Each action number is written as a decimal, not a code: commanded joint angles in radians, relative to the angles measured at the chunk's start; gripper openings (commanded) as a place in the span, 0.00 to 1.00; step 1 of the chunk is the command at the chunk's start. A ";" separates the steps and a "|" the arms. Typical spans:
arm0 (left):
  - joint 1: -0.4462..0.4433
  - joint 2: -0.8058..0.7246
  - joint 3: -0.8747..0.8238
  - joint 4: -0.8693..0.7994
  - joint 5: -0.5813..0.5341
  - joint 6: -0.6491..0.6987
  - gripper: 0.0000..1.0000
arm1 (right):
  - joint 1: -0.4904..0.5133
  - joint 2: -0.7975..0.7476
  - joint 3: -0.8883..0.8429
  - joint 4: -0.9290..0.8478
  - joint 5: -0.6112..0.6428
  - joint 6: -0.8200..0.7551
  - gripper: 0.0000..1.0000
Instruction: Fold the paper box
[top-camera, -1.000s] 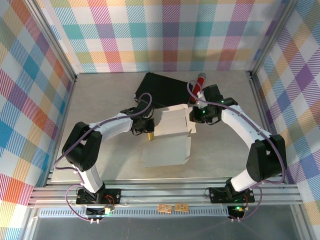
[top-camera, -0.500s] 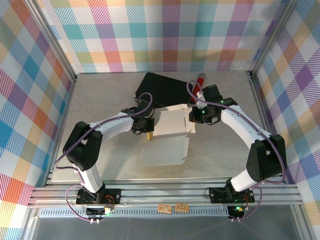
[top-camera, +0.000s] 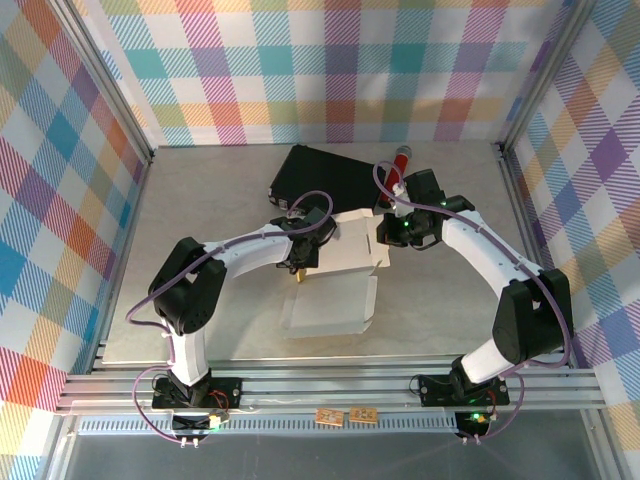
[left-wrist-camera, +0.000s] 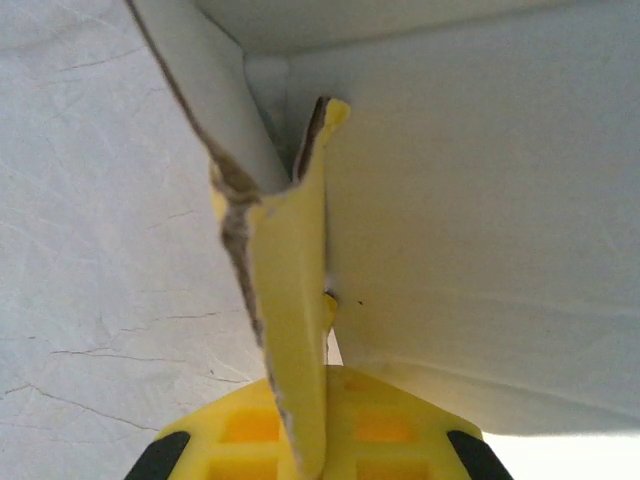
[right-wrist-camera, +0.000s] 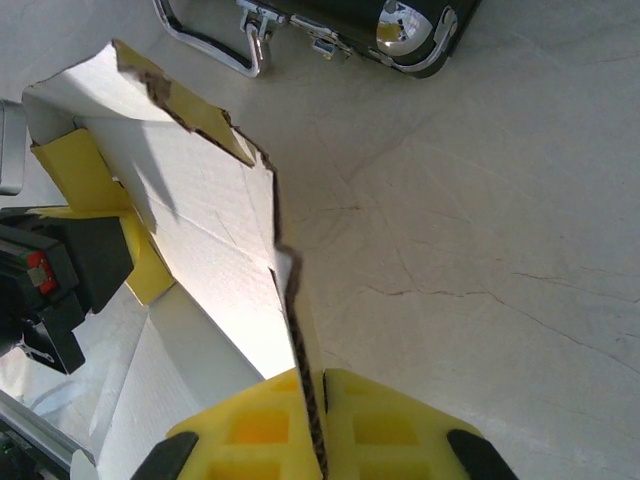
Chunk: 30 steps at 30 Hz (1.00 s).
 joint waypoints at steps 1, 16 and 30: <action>0.006 -0.026 0.006 -0.097 -0.100 0.009 0.00 | -0.003 -0.033 0.031 -0.004 0.000 0.027 0.00; 0.014 -0.178 0.013 -0.087 -0.253 0.119 0.00 | -0.017 -0.122 0.229 -0.056 0.065 0.460 0.50; 0.009 -0.356 -0.194 0.130 -0.430 0.213 0.00 | -0.022 0.026 0.268 0.072 0.061 0.915 0.48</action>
